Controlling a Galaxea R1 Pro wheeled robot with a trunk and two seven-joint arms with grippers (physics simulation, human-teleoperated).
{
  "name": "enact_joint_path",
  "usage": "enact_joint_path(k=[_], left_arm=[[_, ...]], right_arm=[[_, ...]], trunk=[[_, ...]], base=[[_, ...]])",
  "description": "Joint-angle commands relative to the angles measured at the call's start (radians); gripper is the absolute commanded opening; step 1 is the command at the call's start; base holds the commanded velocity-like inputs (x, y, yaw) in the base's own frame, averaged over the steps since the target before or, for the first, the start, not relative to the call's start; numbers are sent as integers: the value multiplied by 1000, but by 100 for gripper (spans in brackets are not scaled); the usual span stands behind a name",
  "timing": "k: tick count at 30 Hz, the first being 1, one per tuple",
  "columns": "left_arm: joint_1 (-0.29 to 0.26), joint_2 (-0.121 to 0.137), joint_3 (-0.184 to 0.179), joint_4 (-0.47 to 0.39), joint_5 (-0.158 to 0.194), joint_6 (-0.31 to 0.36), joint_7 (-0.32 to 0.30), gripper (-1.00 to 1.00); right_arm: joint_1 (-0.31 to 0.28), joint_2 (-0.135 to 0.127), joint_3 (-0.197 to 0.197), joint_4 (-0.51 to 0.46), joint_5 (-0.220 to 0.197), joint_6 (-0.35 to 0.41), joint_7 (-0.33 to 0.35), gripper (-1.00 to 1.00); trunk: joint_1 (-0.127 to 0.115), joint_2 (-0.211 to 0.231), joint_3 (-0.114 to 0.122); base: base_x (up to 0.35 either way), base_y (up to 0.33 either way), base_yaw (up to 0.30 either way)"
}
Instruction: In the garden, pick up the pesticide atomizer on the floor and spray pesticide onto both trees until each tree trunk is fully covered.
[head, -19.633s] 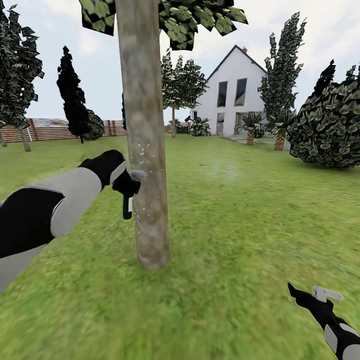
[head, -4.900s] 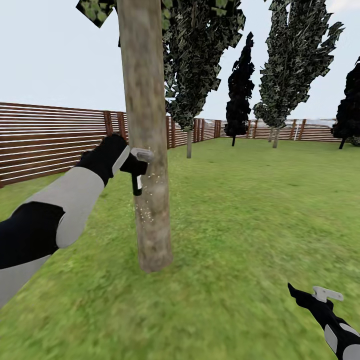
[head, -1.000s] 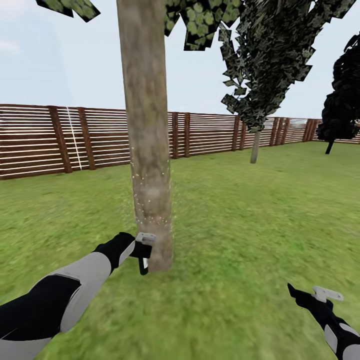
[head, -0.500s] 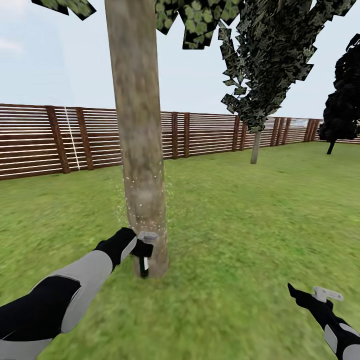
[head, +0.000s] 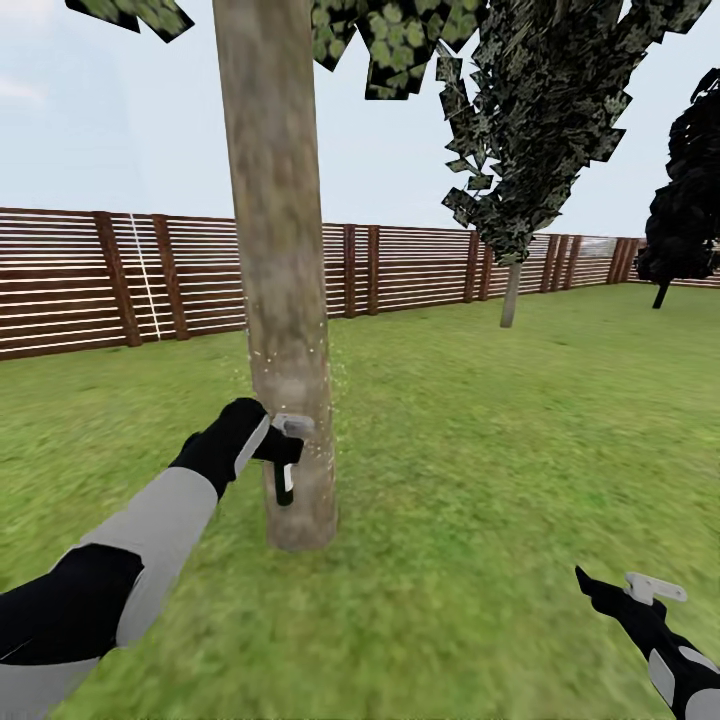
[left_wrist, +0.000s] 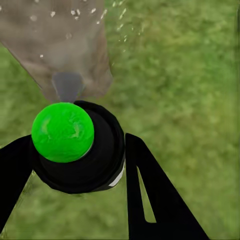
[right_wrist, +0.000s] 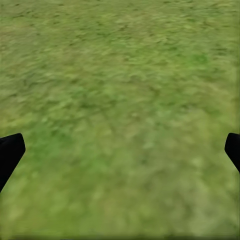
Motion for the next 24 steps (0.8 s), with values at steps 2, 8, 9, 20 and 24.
enact_joint_path(k=[2, 8, 9, 20, 24], left_arm=[[-49, 14, 0, 1, -1, 1, 0, -100], [-159, 20, 0, 6, 0, 4, 0, -100], [-172, 20, 0, 7, 0, 5, 0, -100], [-338, 43, 0, 28, 2, 7, 0, -100], [-419, 41, 0, 33, 2, 9, 0, -100]], right_arm=[[0, 0, 0, 0, 0, 0, 0, 100], [0, 0, 0, 0, 1, 0, 0, 100], [0, 0, 0, 0, 1, 0, 0, 100], [0, 0, 0, 0, 0, 0, 0, 100], [0, 0, 0, 0, 1, 0, 0, 100]], trunk=[[0, 0, 0], [0, 0, 0], [0, 0, 0], [0, 0, 0], [0, 0, 0]], base=[[-3, 0, 0], [0, 0, 0], [0, 0, 0], [0, 0, 0], [0, 0, 0]])
